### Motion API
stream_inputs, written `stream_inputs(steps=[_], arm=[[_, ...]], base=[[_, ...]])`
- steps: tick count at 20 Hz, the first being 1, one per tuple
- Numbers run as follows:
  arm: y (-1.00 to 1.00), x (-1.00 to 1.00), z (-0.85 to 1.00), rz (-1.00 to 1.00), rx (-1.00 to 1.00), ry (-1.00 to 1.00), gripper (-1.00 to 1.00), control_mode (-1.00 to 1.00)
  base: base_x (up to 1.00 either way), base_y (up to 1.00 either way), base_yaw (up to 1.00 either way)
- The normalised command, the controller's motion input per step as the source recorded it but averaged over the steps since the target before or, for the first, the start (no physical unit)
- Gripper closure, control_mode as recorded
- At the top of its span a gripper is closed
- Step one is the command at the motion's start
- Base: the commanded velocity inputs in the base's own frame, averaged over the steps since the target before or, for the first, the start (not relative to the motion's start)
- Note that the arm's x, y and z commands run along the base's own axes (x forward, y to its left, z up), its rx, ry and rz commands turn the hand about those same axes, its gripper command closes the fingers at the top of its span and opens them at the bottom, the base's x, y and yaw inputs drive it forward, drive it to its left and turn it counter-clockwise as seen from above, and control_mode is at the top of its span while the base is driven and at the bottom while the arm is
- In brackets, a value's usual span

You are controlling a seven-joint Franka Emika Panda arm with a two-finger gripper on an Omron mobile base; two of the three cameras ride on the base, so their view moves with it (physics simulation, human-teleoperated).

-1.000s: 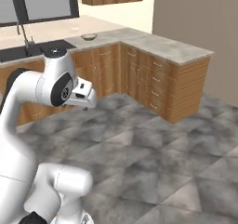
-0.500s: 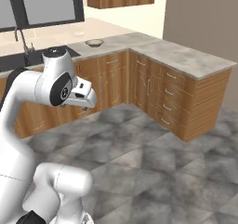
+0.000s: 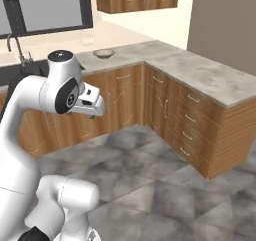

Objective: Clear the mugs and bowl far away from the sink.

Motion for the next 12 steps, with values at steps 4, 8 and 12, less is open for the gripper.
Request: stream_inputs(steps=[4,8,12], arm=[[0.00,0.00,0.00,0.00,0.00,0.00,-1.00,1.00],[0.00,0.00,0.00,0.00,0.00,0.00,-1.00,1.00],[0.00,0.00,0.00,0.00,0.00,0.00,-1.00,1.00]], base=[[1.00,-0.16,0.25],[1.00,-0.27,0.30],[1.00,-0.34,0.35]])
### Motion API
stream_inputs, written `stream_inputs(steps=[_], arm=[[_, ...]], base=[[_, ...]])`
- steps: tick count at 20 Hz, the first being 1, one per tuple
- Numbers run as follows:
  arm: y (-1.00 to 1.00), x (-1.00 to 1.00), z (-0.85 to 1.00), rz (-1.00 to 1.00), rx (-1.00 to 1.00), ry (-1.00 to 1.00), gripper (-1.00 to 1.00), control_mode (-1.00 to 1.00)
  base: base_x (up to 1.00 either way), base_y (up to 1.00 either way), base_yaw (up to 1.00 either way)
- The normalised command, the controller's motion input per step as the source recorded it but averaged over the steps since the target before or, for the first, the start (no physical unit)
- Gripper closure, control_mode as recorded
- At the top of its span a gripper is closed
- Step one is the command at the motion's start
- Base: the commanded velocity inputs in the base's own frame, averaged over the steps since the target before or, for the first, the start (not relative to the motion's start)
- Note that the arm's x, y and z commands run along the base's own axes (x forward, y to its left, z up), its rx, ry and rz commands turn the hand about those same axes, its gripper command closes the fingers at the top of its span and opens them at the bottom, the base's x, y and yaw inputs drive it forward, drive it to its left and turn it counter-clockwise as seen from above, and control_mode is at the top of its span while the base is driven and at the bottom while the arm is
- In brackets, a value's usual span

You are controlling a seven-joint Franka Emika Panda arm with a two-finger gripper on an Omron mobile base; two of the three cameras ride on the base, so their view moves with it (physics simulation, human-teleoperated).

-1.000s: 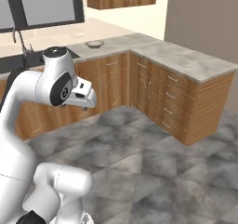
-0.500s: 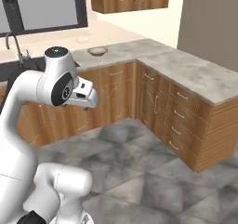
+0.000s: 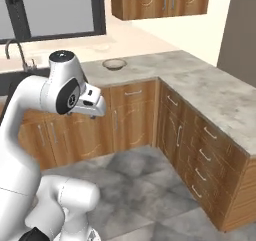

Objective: Clear the mugs and bowl far away from the sink.

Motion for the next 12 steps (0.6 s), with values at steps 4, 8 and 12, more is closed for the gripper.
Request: stream_inputs(steps=[4,8,12], arm=[[0.00,0.00,0.00,0.00,0.00,0.00,-1.00,1.00],[0.00,0.00,0.00,0.00,0.00,0.00,-1.00,1.00],[0.00,0.00,0.00,0.00,0.00,0.00,-1.00,1.00]], base=[[1.00,-0.33,0.33],[1.00,-0.38,0.31],[1.00,-0.50,0.26]])
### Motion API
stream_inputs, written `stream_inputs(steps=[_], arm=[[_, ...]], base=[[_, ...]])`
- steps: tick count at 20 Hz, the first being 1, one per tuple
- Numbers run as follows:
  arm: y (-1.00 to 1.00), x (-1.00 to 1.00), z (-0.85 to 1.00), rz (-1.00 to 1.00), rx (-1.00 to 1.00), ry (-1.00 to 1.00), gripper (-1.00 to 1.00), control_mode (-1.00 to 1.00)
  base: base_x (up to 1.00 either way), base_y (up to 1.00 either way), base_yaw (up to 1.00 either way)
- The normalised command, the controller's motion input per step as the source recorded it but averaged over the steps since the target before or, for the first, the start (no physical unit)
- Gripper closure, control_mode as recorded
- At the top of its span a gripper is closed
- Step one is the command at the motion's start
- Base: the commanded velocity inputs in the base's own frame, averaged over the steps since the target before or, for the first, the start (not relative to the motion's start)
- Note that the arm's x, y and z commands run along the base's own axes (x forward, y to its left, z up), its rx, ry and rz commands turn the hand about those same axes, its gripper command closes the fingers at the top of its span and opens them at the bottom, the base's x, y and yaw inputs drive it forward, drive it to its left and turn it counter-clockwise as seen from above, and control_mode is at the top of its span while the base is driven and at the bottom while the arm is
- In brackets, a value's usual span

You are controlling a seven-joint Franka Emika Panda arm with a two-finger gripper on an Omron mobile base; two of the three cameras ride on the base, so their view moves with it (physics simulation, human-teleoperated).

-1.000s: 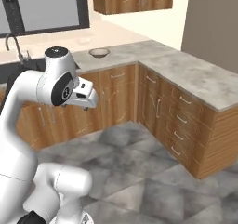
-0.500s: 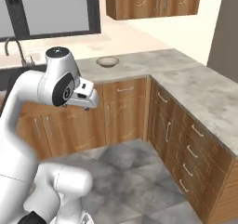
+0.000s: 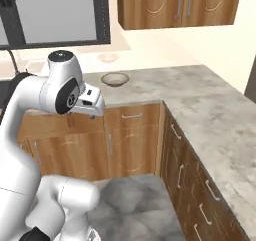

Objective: Clear the mugs and bowl far away from the sink.

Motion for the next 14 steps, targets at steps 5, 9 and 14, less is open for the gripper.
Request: stream_inputs(steps=[5,9,14], arm=[[0.00,0.00,0.00,0.00,0.00,0.00,-1.00,1.00],[0.00,0.00,0.00,0.00,0.00,0.00,-1.00,1.00],[0.00,0.00,0.00,0.00,0.00,0.00,-1.00,1.00]], base=[[1.00,-0.51,0.26],[1.00,-0.52,0.27],[1.00,-0.31,0.24]])
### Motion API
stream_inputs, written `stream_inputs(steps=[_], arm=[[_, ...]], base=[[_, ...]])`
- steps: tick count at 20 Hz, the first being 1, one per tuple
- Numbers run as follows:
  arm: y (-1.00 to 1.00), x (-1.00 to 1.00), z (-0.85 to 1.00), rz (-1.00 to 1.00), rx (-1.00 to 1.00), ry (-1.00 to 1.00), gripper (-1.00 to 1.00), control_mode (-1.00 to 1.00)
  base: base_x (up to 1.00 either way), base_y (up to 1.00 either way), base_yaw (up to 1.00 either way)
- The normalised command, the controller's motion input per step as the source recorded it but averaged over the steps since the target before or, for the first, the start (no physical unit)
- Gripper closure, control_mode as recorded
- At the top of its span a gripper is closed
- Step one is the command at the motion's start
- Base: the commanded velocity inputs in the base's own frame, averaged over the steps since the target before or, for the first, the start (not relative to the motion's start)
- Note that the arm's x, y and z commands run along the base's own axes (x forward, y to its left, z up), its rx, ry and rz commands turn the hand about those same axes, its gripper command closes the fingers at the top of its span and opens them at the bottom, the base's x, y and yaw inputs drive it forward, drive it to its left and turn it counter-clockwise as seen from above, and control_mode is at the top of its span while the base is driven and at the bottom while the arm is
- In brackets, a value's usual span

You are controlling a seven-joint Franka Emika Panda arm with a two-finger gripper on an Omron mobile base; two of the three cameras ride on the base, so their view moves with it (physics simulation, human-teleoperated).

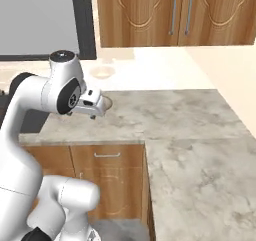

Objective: Clear the mugs and bowl far away from the sink.

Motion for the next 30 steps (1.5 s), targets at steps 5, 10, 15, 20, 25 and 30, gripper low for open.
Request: stream_inputs(steps=[5,10,15,20,25,30], arm=[[0.00,0.00,0.00,0.00,0.00,0.00,-1.00,1.00],[0.00,0.00,0.00,0.00,0.00,0.00,-1.00,1.00],[0.00,0.00,0.00,0.00,0.00,0.00,-1.00,1.00],[0.00,0.00,0.00,0.00,0.00,0.00,-1.00,1.00],[0.00,0.00,0.00,0.00,0.00,0.00,-1.00,1.00],[0.00,0.00,0.00,0.00,0.00,0.00,-1.00,1.00]], base=[[1.00,0.00,0.16],[1.00,0.02,0.09],[1.00,0.09,-0.08],[0.93,0.33,-0.23],[0.80,0.25,-0.57],[0.43,0.20,-0.59]])
